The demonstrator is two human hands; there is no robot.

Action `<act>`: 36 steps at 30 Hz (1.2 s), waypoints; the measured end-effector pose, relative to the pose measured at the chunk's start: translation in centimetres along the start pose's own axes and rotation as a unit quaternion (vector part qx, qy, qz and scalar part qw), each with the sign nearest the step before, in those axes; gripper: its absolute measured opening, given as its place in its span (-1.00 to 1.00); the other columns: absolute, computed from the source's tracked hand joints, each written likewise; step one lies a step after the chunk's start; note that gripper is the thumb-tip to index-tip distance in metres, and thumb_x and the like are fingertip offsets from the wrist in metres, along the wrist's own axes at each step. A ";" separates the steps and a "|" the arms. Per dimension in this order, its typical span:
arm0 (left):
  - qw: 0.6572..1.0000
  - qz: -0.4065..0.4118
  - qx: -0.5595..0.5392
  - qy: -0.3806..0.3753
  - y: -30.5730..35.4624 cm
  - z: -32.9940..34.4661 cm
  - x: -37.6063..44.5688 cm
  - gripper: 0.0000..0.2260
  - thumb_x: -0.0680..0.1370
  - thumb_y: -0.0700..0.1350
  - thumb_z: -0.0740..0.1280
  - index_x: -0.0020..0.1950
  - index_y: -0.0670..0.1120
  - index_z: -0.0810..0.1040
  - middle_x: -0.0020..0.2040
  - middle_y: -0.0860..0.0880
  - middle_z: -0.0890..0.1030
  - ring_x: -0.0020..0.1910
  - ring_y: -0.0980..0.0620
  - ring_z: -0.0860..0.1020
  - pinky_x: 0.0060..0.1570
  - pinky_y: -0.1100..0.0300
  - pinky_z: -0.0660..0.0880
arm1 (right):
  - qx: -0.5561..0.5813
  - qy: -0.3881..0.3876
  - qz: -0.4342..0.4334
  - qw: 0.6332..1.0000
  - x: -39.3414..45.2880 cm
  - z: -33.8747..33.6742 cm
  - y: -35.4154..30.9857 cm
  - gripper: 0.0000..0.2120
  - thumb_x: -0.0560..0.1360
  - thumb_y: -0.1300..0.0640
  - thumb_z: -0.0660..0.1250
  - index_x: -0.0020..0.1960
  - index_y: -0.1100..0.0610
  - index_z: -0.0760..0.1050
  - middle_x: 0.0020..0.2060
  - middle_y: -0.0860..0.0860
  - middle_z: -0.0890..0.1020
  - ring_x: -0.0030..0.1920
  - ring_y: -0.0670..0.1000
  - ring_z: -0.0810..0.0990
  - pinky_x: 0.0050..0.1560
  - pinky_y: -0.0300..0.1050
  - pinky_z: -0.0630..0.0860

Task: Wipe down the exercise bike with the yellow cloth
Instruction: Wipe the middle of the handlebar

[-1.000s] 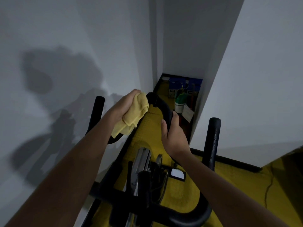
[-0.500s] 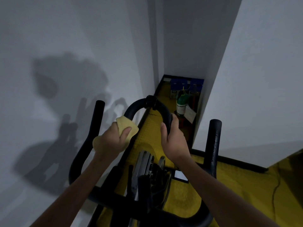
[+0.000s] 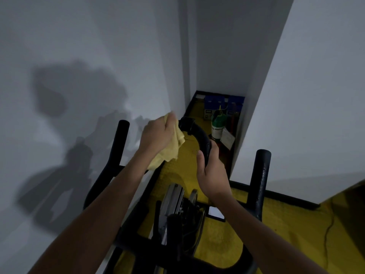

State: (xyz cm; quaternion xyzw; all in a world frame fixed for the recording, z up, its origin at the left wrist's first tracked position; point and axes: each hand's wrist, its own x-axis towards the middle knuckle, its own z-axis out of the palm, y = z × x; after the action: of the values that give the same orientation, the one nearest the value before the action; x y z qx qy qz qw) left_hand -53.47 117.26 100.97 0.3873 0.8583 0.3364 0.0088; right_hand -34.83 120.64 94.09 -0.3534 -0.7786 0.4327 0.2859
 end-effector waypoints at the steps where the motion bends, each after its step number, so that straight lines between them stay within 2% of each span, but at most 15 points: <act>1: 1.000 0.004 0.006 -0.028 0.7 0.1 1.1 -0.44 0.67 0.20 0.01 -0.36 -0.12 0.42 -0.40 -0.05 0.51 -0.39 0.04 0.50 -0.37 0.18 0.32 | 0.000 0.000 -0.001 1.000 0.1 0.0 0.1 -0.45 0.67 -0.25 -0.01 0.58 -0.08 0.02 -0.11 -0.02 0.65 -0.36 -0.09 0.62 -0.37 0.03 0.61; 4: 0.989 -0.038 -0.025 -0.144 1.9 0.2 4.1 -0.55 0.60 0.20 0.16 -0.34 -0.08 0.44 -0.33 -0.04 0.51 -0.28 -0.02 0.51 -0.27 0.13 0.36 | 0.002 -0.001 0.001 1.000 0.2 0.1 0.3 -0.43 0.67 -0.25 0.00 0.60 -0.07 0.00 -0.11 -0.03 0.66 -0.36 -0.13 0.61 -0.39 -0.05 0.58; 6: 0.968 -0.093 -0.091 -0.214 1.6 0.0 5.1 -0.62 0.54 0.27 0.25 -0.21 -0.02 0.58 -0.25 -0.03 0.54 -0.19 -0.03 0.53 -0.14 0.10 0.40 | 0.008 -0.003 0.002 1.000 0.3 0.2 0.4 -0.41 0.66 -0.26 0.00 0.60 -0.06 -0.01 -0.09 -0.01 0.66 -0.36 -0.15 0.59 -0.38 -0.14 0.52; 8: 0.950 -0.122 -0.154 -0.243 1.1 -0.4 5.0 -0.50 0.46 0.37 0.27 -0.02 -0.06 0.64 -0.18 -0.05 0.57 -0.17 -0.05 0.54 -0.03 0.06 0.44 | 0.003 -0.006 0.003 1.000 0.3 0.2 0.4 -0.40 0.67 -0.26 0.00 0.62 -0.05 -0.02 -0.13 -0.02 0.65 -0.37 -0.17 0.58 -0.36 -0.20 0.49; 12: 0.958 -0.141 -0.164 -0.190 -0.6 -1.0 3.7 -0.56 0.47 0.43 0.18 -0.19 0.09 0.59 -0.14 -0.03 0.61 -0.11 -0.03 0.58 -0.05 0.07 0.46 | -0.004 -0.020 -0.001 1.000 0.5 0.0 0.0 -0.42 0.68 -0.22 0.03 0.62 -0.05 -0.01 -0.13 -0.08 0.64 -0.33 -0.16 0.61 -0.34 -0.18 0.54; 14: 0.944 -0.181 -0.199 -0.189 -2.1 -1.3 2.7 -0.46 0.45 0.46 0.17 -0.04 0.03 0.62 -0.04 -0.04 0.64 0.01 -0.04 0.60 0.09 0.05 0.48 | 0.004 -0.025 -0.010 1.000 0.6 -0.1 -0.3 -0.46 0.69 -0.18 0.04 0.61 -0.05 0.02 -0.19 -0.11 0.62 -0.34 -0.14 0.62 -0.35 -0.11 0.57; 16: 0.909 -0.236 -0.268 -0.214 -4.4 -1.2 1.5 -0.35 0.41 0.50 0.16 0.16 0.04 0.62 0.05 -0.05 0.66 0.08 -0.04 0.60 0.22 0.00 0.47 | 0.008 -0.026 -0.013 1.000 0.5 -0.3 -0.5 -0.48 0.70 -0.15 0.05 0.60 -0.06 0.04 -0.17 -0.19 0.58 -0.29 -0.18 0.62 -0.27 -0.09 0.59; 18: 0.886 -0.256 -0.322 -0.215 -6.6 -1.1 -0.2 -0.44 0.51 0.43 0.12 0.18 0.04 0.59 0.04 -0.02 0.64 0.03 0.03 0.60 0.17 0.08 0.48 | 0.009 -0.025 -0.012 1.000 0.5 -0.3 -0.6 -0.48 0.70 -0.15 0.06 0.60 -0.08 0.04 -0.14 -0.21 0.58 -0.28 -0.18 0.63 -0.23 -0.05 0.62; 20: 0.903 -0.245 -0.293 -0.196 -8.3 -0.7 -1.3 -0.50 0.58 0.37 0.07 0.24 0.07 0.54 0.17 0.02 0.58 0.13 0.05 0.58 0.20 0.12 0.47 | 0.017 -0.026 -0.012 0.999 0.5 -0.2 -0.4 -0.48 0.69 -0.16 0.06 0.60 -0.07 0.04 -0.21 -0.11 0.61 -0.36 -0.11 0.62 -0.31 0.03 0.62; 23: 0.942 -0.248 -0.163 -0.160 -8.6 -1.0 -2.0 -0.38 0.63 0.32 -0.02 0.46 -0.09 0.41 0.38 -0.09 0.49 0.36 -0.12 0.47 0.35 0.04 0.38 | 0.020 -0.026 -0.006 0.999 0.5 -0.1 -0.2 -0.44 0.69 -0.17 0.06 0.61 -0.02 0.03 -0.31 -0.02 0.60 -0.46 -0.09 0.56 -0.45 -0.04 0.55; 26: 0.984 -0.153 -0.064 -0.068 -7.9 -0.7 -3.1 -0.53 0.69 0.15 -0.03 0.38 -0.12 0.42 0.24 -0.17 0.54 0.12 -0.09 0.54 0.04 0.09 0.37 | 0.017 -0.022 -0.007 1.000 0.6 -0.1 -0.1 -0.44 0.69 -0.17 0.05 0.61 -0.02 0.03 -0.31 -0.04 0.60 -0.45 -0.11 0.57 -0.46 -0.11 0.54; 29: 0.994 -0.065 -0.066 0.061 -6.1 -0.4 -5.5 -0.54 0.65 0.19 0.03 0.13 -0.15 0.51 -0.09 -0.03 0.56 -0.06 -0.04 0.58 -0.11 0.18 0.34 | 0.019 -0.019 -0.007 1.000 0.4 -0.1 0.0 -0.44 0.69 -0.18 0.05 0.61 -0.04 0.02 -0.28 -0.07 0.60 -0.43 -0.11 0.59 -0.43 -0.07 0.57; 31: 0.995 -0.061 -0.059 0.055 -4.4 -0.2 -6.0 -0.44 0.61 0.25 -0.03 0.16 -0.14 0.53 -0.11 -0.01 0.58 -0.02 -0.07 0.60 -0.11 0.14 0.39 | 0.025 -0.014 -0.003 1.000 0.2 -0.2 0.1 -0.45 0.68 -0.19 0.05 0.61 -0.06 0.02 -0.27 -0.07 0.61 -0.42 -0.11 0.59 -0.41 -0.05 0.58; 33: 0.993 -0.093 -0.063 0.033 -2.9 -0.2 -4.7 -0.39 0.65 0.24 -0.10 0.19 -0.16 0.57 0.01 -0.14 0.63 0.11 -0.14 0.59 0.05 0.05 0.46 | 0.031 -0.011 0.000 0.999 0.1 -0.2 0.1 -0.46 0.68 -0.19 0.05 0.60 -0.08 0.02 -0.26 -0.08 0.61 -0.41 -0.11 0.60 -0.42 -0.07 0.57; 36: 0.987 -0.142 -0.067 -0.031 -2.1 -0.3 -1.0 -0.37 0.67 0.25 -0.11 -0.06 -0.17 0.57 -0.02 -0.18 0.62 0.02 -0.12 0.58 0.03 0.05 0.44 | 0.032 -0.010 0.004 0.999 0.1 -0.2 -0.1 -0.47 0.69 -0.17 0.06 0.60 -0.08 0.02 -0.27 -0.08 0.59 -0.41 -0.12 0.59 -0.45 -0.19 0.49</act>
State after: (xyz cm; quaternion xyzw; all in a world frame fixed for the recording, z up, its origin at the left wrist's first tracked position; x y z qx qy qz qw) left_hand -54.17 115.43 99.72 0.2705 0.8796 0.3760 0.1087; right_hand -34.75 120.79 94.28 -0.3430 -0.7658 0.4616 0.2876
